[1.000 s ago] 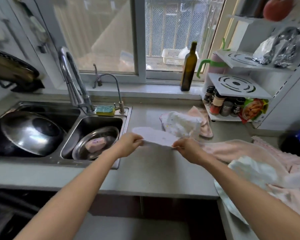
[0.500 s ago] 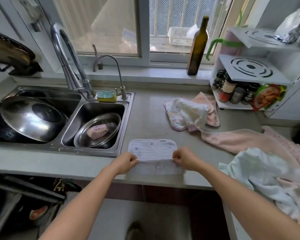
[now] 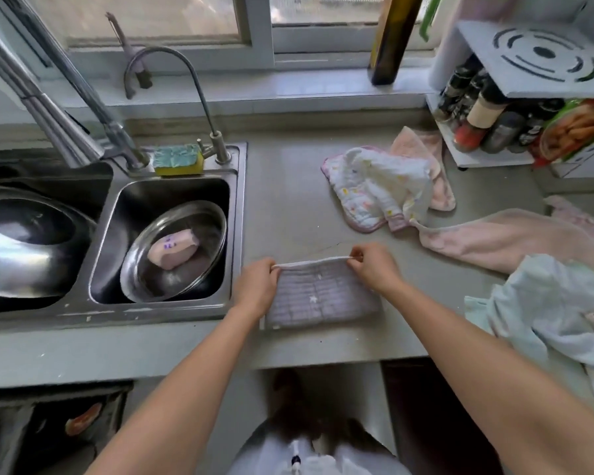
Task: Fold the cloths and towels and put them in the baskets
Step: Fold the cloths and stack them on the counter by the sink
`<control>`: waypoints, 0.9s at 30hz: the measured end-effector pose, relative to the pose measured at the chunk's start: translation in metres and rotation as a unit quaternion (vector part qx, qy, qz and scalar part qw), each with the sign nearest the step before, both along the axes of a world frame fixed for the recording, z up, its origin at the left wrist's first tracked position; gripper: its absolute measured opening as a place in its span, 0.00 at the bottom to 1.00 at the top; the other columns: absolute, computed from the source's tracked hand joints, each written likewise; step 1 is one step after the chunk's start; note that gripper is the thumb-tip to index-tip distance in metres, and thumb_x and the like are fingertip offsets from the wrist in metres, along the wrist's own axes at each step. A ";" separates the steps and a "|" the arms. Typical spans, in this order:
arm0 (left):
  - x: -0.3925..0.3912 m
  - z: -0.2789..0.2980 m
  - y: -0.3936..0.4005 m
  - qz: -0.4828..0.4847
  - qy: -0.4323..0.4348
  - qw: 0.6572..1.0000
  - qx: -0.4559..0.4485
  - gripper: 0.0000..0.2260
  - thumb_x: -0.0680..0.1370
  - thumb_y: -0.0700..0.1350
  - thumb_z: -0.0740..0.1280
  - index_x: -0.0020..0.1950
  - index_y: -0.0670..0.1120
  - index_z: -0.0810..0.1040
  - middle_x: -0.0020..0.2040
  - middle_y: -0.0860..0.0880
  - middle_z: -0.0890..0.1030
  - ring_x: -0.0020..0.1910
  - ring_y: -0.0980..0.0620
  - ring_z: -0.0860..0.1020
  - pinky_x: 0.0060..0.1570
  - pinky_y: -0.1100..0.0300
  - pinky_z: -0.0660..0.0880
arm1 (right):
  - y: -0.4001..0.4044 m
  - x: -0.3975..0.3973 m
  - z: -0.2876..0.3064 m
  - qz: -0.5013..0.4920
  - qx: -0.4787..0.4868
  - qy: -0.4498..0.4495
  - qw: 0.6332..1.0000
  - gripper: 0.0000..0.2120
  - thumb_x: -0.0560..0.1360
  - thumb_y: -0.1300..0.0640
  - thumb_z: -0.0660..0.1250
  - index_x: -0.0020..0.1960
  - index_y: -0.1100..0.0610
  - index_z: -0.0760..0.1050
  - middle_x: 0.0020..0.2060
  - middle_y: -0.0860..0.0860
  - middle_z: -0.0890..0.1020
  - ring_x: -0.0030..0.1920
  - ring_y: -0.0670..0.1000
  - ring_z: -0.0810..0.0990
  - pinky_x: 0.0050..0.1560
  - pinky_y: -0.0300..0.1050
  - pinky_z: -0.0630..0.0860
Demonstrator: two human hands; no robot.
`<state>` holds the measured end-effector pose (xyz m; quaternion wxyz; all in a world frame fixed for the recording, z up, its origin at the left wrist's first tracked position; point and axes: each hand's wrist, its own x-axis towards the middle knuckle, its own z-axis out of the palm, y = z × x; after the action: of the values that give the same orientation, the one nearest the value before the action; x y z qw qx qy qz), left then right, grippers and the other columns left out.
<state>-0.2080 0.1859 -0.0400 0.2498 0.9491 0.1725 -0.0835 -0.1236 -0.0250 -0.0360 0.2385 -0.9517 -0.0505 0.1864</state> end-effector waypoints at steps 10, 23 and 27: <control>0.000 -0.012 -0.002 0.042 -0.013 0.999 0.008 0.10 0.83 0.47 0.54 0.45 0.49 0.73 0.44 0.51 0.80 0.39 0.52 0.72 0.38 0.57 0.63 | 0.006 0.005 -0.009 -0.019 -0.028 -0.010 0.999 0.07 0.75 0.53 0.67 0.43 0.57 0.77 0.44 0.54 0.81 0.48 0.55 0.78 0.43 0.47 0.74; -0.013 -0.039 -0.029 -0.303 -0.021 0.946 0.113 0.29 0.81 0.61 0.38 0.78 0.47 0.45 0.79 0.49 0.49 0.77 0.48 0.44 0.74 0.52 0.41 | -0.014 0.013 -0.019 -0.123 0.017 0.116 0.985 0.18 0.70 0.45 0.71 0.34 0.57 0.70 0.33 0.55 0.78 0.38 0.56 0.77 0.33 0.46 0.65; -0.009 -0.046 -0.040 -0.261 0.040 0.958 0.113 0.35 0.74 0.67 0.30 0.76 0.49 0.33 0.76 0.52 0.32 0.75 0.51 0.31 0.73 0.51 0.32 | -0.017 0.010 -0.016 -0.170 0.105 0.145 0.969 0.18 0.72 0.47 0.71 0.31 0.55 0.68 0.29 0.49 0.73 0.31 0.48 0.72 0.29 0.43 0.63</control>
<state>-0.2172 0.1463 -0.0855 0.1030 0.9791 -0.0633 -0.1638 -0.1135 -0.0416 -0.0519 0.3702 -0.8787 0.1281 0.2730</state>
